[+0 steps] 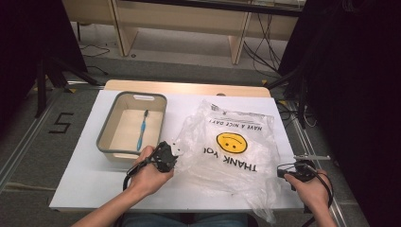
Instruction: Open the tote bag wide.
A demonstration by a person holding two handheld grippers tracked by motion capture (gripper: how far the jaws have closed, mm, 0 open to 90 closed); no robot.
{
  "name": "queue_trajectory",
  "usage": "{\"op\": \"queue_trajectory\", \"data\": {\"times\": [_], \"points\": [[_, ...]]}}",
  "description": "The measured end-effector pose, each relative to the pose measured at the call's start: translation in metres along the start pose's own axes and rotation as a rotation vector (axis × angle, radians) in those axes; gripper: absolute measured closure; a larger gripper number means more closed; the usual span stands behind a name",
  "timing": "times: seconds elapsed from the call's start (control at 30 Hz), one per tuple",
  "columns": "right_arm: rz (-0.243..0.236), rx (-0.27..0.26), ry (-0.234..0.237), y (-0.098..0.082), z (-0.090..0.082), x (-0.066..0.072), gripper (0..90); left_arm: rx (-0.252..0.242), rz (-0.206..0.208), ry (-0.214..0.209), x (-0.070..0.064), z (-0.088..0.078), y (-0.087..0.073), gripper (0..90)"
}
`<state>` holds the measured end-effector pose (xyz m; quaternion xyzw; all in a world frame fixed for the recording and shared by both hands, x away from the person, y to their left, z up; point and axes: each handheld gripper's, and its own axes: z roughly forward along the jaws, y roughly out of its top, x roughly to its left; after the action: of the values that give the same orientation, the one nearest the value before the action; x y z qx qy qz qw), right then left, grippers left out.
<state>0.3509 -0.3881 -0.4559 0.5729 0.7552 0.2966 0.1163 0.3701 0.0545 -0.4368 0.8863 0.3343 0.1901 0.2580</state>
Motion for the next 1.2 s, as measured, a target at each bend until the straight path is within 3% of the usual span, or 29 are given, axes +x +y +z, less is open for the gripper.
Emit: {"op": "queue_trajectory", "data": {"times": [0.27,0.57,1.03,1.1,1.2], "points": [[-0.002,0.011,0.015,0.0,0.001,0.005,90.0,-0.017,-0.034,0.013,0.007,0.001,0.016,89.4],[-0.014,0.033,0.033,0.0,0.003,0.009,90.0,-0.038,-0.058,0.029,0.016,-0.001,0.023,89.4],[-0.044,0.06,0.078,0.0,0.009,0.026,90.0,-0.1,-0.112,0.101,0.033,0.004,0.04,89.0],[-0.051,0.059,0.085,0.0,0.009,0.028,90.0,-0.122,-0.127,0.112,0.036,0.005,0.042,87.7],[-0.055,0.052,0.092,0.001,0.01,0.031,90.0,-0.173,-0.139,0.132,0.039,0.003,0.045,75.6]]}}
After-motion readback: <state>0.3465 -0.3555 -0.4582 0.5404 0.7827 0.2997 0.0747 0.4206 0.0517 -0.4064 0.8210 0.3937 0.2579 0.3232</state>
